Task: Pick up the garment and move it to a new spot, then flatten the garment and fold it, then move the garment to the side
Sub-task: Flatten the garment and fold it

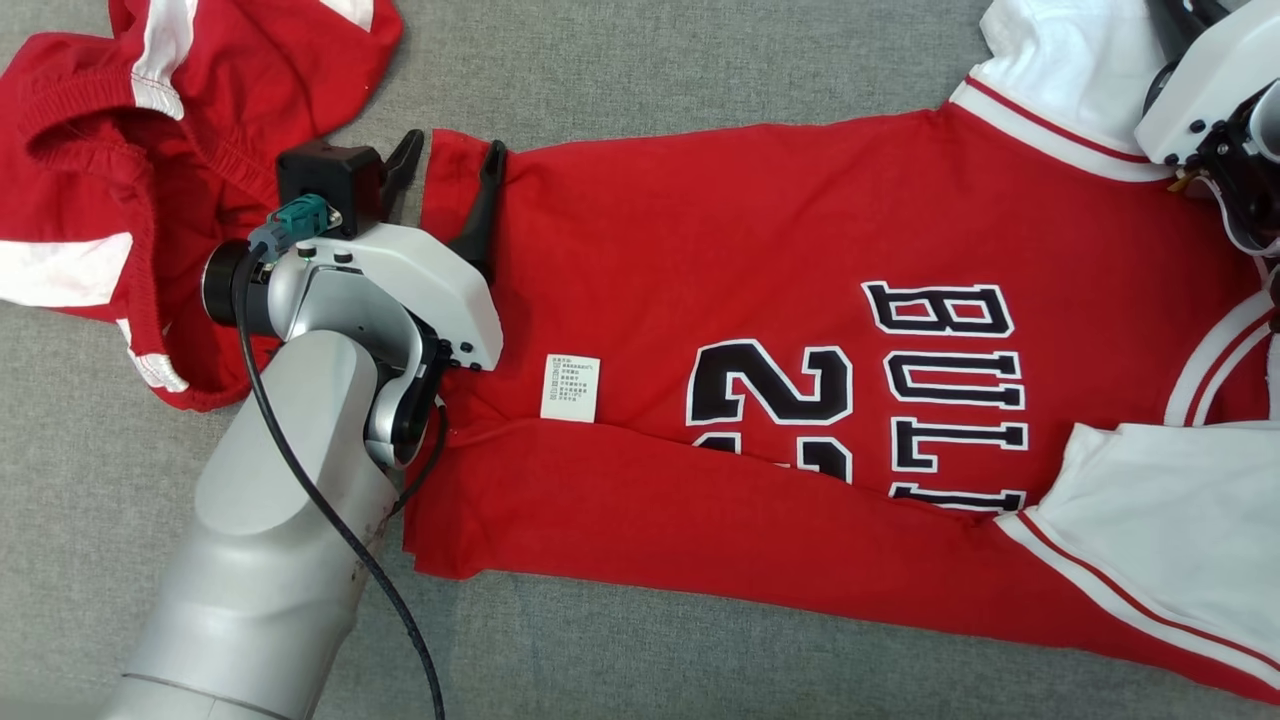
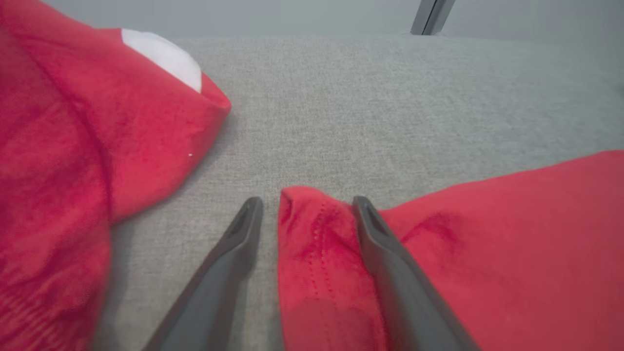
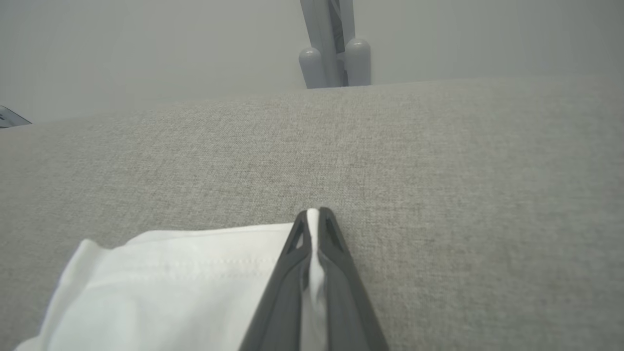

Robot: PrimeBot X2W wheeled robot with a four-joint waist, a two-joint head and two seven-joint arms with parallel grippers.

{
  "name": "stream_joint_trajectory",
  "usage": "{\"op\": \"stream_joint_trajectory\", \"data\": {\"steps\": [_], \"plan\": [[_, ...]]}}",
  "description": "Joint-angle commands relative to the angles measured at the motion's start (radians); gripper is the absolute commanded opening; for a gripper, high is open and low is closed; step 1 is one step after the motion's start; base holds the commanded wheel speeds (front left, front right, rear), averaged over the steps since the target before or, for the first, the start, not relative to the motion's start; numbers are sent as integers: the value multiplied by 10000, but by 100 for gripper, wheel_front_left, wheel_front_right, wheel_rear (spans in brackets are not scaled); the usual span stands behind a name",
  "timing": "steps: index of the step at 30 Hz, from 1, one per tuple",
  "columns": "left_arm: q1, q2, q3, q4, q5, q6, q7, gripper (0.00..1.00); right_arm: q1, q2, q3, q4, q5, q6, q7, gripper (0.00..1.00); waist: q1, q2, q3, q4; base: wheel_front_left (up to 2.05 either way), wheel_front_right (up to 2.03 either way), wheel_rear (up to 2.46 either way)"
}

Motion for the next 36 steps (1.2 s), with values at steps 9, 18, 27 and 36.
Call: {"op": "stream_joint_trajectory", "data": {"steps": [9, 18, 27, 36], "plan": [[258, 91, 107, -76, -172, 207, -190, 20, 202, -197, 667, -171, 517, 5, 39, 0, 0, -1, -169, -146, 0, 0, 0], [301, 137, 220, 14, -252, 371, -608, 0, 258, -295, 1248, -361, 909, 5, -207, 0, 0, -1, -283, -210, 0, 0, 0], [263, 122, 252, 252, -352, 381, -914, 0, 162, -410, 1727, -628, 1258, 5, -813, 0, 0, -1, -429, -287, 0, 0, 0], [233, 121, 315, 468, -463, 392, -1330, 0, 253, -486, 2118, -852, 1604, 5, -1345, 0, 0, -1, -698, -426, 0, 0, 0]]}}
